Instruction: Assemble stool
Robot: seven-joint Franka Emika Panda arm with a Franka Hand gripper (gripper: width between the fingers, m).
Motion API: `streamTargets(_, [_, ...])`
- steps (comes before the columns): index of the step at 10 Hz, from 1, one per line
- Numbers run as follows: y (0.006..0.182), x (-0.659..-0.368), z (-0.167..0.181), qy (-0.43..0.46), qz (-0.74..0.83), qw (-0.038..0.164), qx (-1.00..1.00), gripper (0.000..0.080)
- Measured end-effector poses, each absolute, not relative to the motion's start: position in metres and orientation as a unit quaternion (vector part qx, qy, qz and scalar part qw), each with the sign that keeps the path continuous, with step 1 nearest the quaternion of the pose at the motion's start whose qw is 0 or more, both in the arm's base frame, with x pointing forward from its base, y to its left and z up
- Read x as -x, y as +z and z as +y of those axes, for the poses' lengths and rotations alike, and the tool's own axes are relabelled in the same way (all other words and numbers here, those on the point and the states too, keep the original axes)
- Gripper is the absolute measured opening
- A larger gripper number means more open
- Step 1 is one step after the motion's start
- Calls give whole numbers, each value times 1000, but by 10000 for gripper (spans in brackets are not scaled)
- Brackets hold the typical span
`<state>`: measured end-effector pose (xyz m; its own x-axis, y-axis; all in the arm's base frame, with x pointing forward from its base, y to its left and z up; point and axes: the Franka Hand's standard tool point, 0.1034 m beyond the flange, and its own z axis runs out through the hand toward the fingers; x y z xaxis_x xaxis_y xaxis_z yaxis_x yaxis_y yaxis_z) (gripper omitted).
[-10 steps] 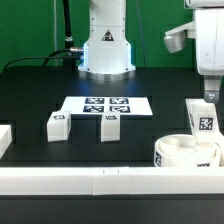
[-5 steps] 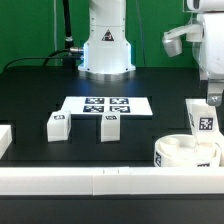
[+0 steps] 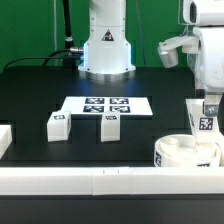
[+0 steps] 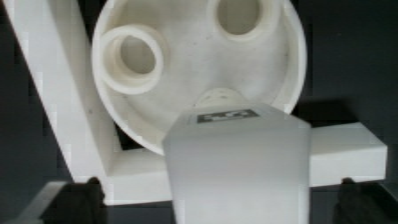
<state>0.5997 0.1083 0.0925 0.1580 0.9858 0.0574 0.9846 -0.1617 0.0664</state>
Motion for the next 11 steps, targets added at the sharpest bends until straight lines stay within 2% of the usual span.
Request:
streamTargets(1, [92, -600, 108, 43, 647, 6, -761, 649])
streamTargets(3, [91, -599, 108, 42, 647, 6, -762, 372])
streamTargets(4, [91, -599, 107, 42, 646, 6, -762, 372])
streamTargets(5, [90, -599, 107, 42, 639, 5, -768, 333])
streamTargets(8, [90, -599, 108, 42, 603, 2, -796, 333])
streamTargets(11, [90, -595, 111, 26, 434, -20, -900, 333])
